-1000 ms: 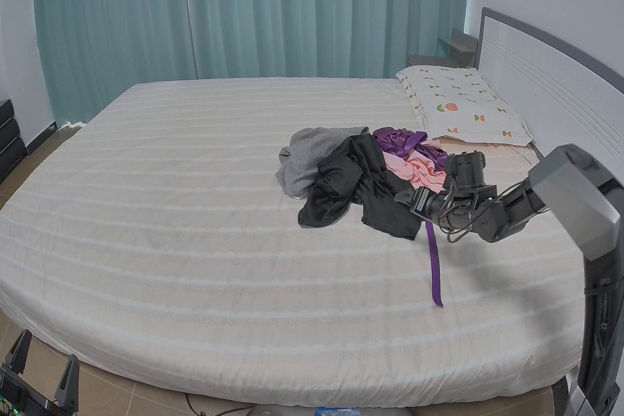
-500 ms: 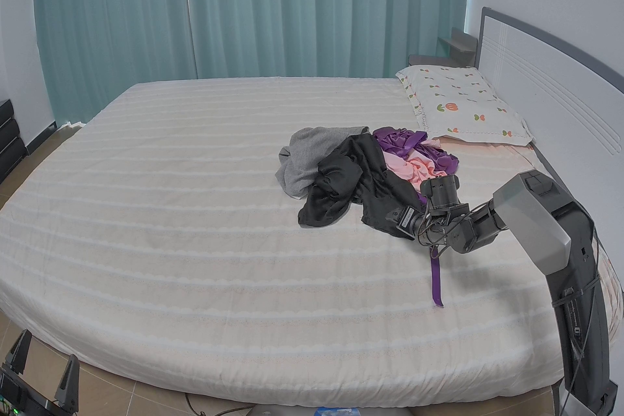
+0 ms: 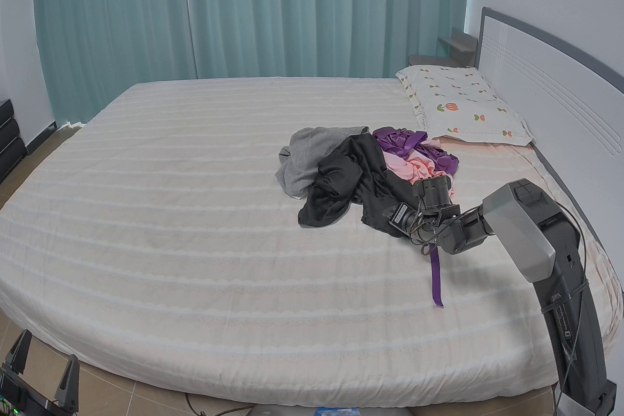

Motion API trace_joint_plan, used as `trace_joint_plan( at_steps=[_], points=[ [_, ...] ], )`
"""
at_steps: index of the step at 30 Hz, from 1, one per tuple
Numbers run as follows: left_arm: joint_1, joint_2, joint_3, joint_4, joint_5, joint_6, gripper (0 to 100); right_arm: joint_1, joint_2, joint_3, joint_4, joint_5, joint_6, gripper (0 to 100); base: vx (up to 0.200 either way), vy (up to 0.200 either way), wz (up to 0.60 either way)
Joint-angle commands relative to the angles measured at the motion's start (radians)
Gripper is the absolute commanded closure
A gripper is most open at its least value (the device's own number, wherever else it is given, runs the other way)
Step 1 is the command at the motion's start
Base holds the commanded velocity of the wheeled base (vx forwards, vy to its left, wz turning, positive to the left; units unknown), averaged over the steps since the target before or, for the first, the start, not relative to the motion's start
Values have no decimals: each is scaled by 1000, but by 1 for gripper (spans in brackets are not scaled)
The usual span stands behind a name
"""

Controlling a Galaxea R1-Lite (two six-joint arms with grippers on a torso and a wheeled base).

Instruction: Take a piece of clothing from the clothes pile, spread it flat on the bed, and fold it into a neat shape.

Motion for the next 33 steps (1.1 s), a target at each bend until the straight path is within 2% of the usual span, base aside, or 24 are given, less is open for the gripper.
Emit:
trace_joint_plan(
  at_steps=[1,9,11,15,16,17,18,19,24,25,26,30,33],
  points=[
    [0,-12,18,0,0,0,0,2,15,-19,-5,0,6,100,0,0,0],
    [0,-12,18,0,0,-3,0,-5,-74,79,-13,0,43,100,0,0,0],
    [0,-12,18,-2,0,-3,0,-7,-171,187,-33,23,72,100,0,0,0],
    [0,-12,18,-2,-1,-5,0,-2,-307,372,-142,118,141,100,0,0,0],
    [0,-12,18,-2,-1,-5,0,-1,-313,382,-146,121,142,100,0,0,0],
    [2,-12,18,-2,-3,-9,0,7,-378,483,-215,144,152,100,0,0,0],
    [2,-12,18,-2,-3,-11,0,8,-387,500,-228,147,152,100,0,0,0],
    [2,-13,18,0,-4,-19,0,27,-444,601,-310,162,150,100,0,0,0],
    [2,-13,18,0,-4,-14,0,77,-586,863,-574,164,139,100,0,0,0],
    [2,-13,18,0,-4,-14,0,77,-586,863,-574,164,139,100,0,0,0],
    [2,-13,18,0,-7,-11,0,103,-664,960,-649,164,136,100,0,0,0],
    [2,-13,18,0,-35,-6,0,153,-813,1060,-689,164,78,100,0,0,0],
    [2,-13,18,-2,-41,1,0,189,-918,1073,-685,164,70,100,0,0,0]
  ],
)
